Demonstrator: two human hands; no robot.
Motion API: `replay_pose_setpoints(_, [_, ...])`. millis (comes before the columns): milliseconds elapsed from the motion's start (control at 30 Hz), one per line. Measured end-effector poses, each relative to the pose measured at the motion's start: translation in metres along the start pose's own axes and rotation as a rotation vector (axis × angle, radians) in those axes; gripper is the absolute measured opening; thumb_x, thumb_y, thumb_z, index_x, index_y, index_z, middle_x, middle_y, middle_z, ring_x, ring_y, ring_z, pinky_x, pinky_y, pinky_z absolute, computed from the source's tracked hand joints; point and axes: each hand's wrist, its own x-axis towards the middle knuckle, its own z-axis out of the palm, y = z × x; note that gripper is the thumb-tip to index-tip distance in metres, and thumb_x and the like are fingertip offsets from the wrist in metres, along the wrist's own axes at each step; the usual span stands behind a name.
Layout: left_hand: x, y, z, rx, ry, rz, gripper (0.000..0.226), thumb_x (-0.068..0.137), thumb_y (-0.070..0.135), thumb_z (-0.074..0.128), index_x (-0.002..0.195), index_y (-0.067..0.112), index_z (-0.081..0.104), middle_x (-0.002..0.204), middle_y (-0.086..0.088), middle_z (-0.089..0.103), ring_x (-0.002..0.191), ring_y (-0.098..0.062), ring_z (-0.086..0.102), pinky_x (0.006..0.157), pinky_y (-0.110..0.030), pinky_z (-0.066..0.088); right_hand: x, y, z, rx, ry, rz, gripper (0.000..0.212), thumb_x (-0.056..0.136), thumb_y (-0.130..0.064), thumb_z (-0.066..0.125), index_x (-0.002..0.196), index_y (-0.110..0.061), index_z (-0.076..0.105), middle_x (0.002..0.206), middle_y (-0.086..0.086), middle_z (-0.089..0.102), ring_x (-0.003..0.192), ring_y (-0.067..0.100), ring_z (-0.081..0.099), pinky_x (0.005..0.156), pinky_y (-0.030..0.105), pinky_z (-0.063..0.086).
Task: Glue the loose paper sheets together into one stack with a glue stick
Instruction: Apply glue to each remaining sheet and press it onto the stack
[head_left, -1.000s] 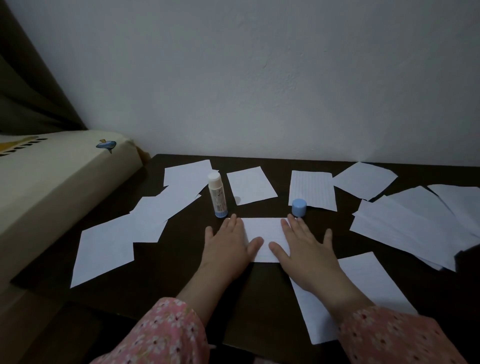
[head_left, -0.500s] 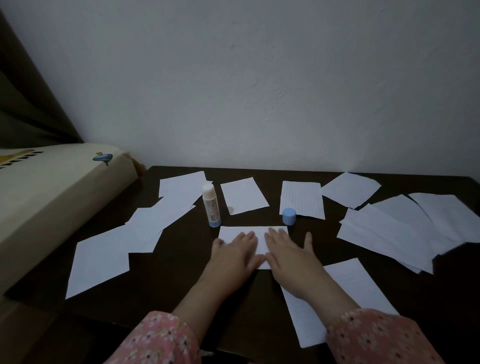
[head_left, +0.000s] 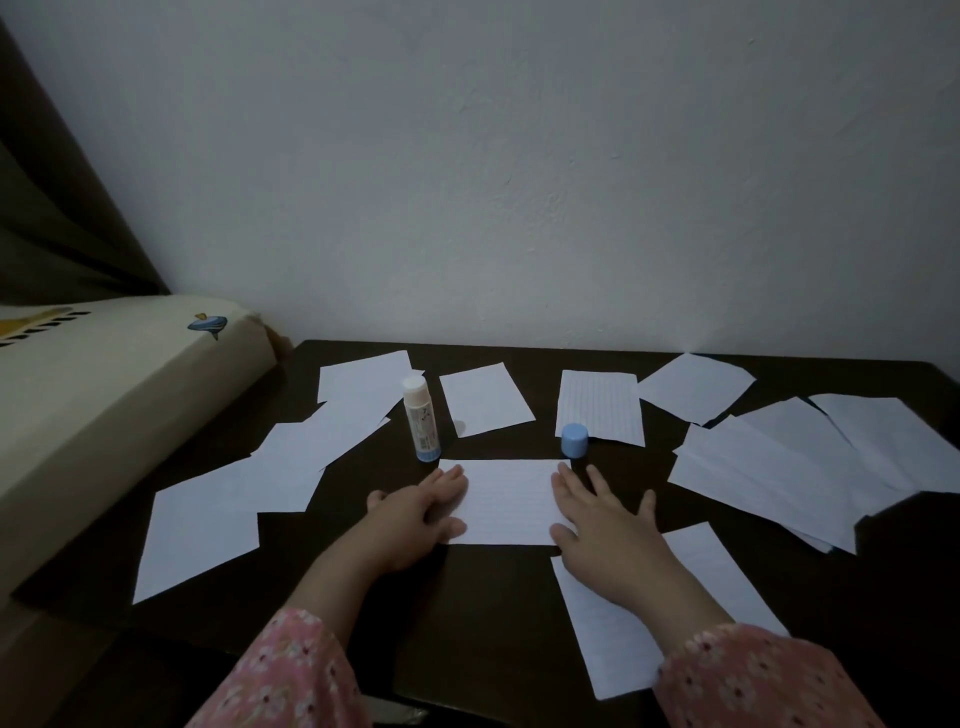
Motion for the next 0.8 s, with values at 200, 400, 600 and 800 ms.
replay_pose_setpoints(200, [0.002,-0.013,0.002,-0.354,0.132,0.001,0.048,0.09,0.031,0.063,0.132,0.048,0.047,0.146,0.013,0.042,0.135,-0.015,0.037,0.113,-0.042,0.031,0.0,0.004,0.004,0.093,0.079,-0.001,0.06,0.101,-0.039,0.031,0.154,-0.029,0.004,0.161,-0.013,-0.005,0.147,0.012,-0.01,0.111,0.062,-0.009])
replay_pose_setpoints(400, [0.011,-0.001,0.002,-0.716,0.734,-0.168,0.03,0.083,0.028,0.071,0.109,0.023,0.058,0.103,0.005,0.061,0.093,-0.009,0.058,0.069,-0.018,0.043,0.005,0.003,0.001,0.201,0.307,0.05,0.057,0.096,-0.055,0.036,0.148,-0.032,0.029,0.154,-0.009,0.028,0.145,0.014,0.014,0.117,0.057,0.001])
replay_pose_setpoints(600, [0.031,0.007,0.002,-0.787,0.764,-0.169,0.065,0.084,0.024,0.071,0.14,0.022,0.039,0.14,-0.001,0.049,0.127,-0.021,0.047,0.099,-0.038,0.044,0.015,-0.001,0.004,0.103,0.254,0.083,0.072,0.092,-0.064,0.034,0.152,-0.028,0.018,0.159,-0.007,0.015,0.147,0.023,0.006,0.114,0.06,-0.003])
replay_pose_setpoints(800, [0.045,0.003,-0.002,-0.738,0.706,-0.203,0.054,0.09,0.029,0.063,0.14,0.02,0.042,0.139,-0.003,0.05,0.125,-0.022,0.049,0.096,-0.036,0.043,0.025,-0.004,0.003,0.149,0.311,0.104,0.071,0.092,-0.056,0.044,0.152,-0.029,0.015,0.157,-0.006,0.021,0.147,0.022,0.007,0.113,0.063,-0.004])
